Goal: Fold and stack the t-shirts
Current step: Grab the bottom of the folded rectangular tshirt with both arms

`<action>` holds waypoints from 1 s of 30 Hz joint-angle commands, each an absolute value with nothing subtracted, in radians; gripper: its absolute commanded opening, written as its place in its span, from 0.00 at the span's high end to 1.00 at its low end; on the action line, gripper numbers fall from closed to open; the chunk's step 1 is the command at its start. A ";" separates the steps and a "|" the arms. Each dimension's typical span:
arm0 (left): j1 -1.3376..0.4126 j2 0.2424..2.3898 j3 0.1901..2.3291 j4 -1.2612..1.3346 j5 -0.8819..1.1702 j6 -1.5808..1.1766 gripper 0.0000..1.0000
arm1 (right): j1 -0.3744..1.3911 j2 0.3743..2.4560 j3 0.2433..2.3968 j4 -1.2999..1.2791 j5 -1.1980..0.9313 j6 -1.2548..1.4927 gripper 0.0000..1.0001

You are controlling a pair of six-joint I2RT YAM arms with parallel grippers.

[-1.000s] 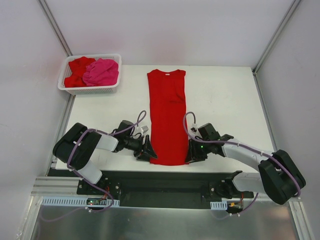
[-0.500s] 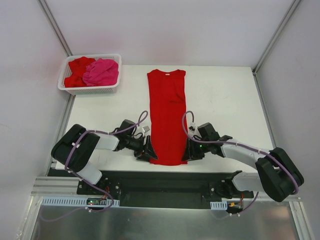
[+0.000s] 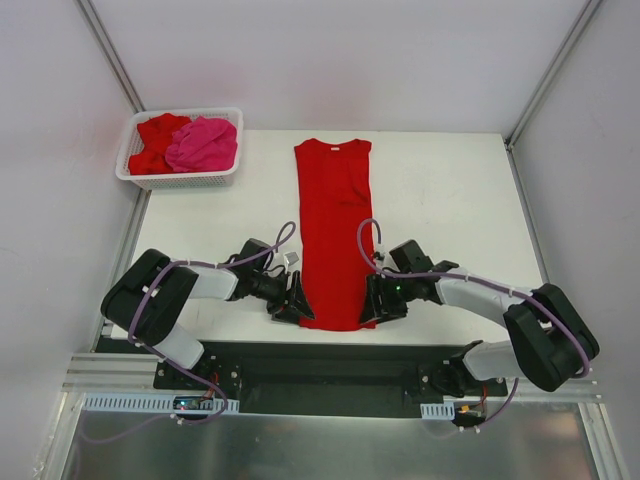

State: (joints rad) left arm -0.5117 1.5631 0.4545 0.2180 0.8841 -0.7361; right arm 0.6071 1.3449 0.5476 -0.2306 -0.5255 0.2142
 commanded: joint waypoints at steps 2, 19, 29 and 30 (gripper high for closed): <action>-0.520 1.568 0.463 0.144 0.795 -0.670 0.47 | 0.615 1.361 0.565 -0.387 -0.480 0.156 0.44; -0.520 1.577 0.488 0.101 0.784 -0.643 0.48 | 0.614 1.351 0.563 -0.448 -0.376 0.170 0.57; -0.520 1.496 0.460 0.100 0.769 -0.641 0.44 | 0.377 1.229 0.338 -0.133 -0.631 0.224 0.57; -0.520 1.493 0.456 0.100 0.769 -0.640 0.43 | 0.344 1.218 0.319 -0.108 -0.659 0.225 0.56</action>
State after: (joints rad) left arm -0.5117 1.5242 0.4828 0.1356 0.8516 -0.6891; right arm 0.4831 1.2587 0.4393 -0.2455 -0.5953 0.2256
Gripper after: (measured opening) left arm 0.553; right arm 0.431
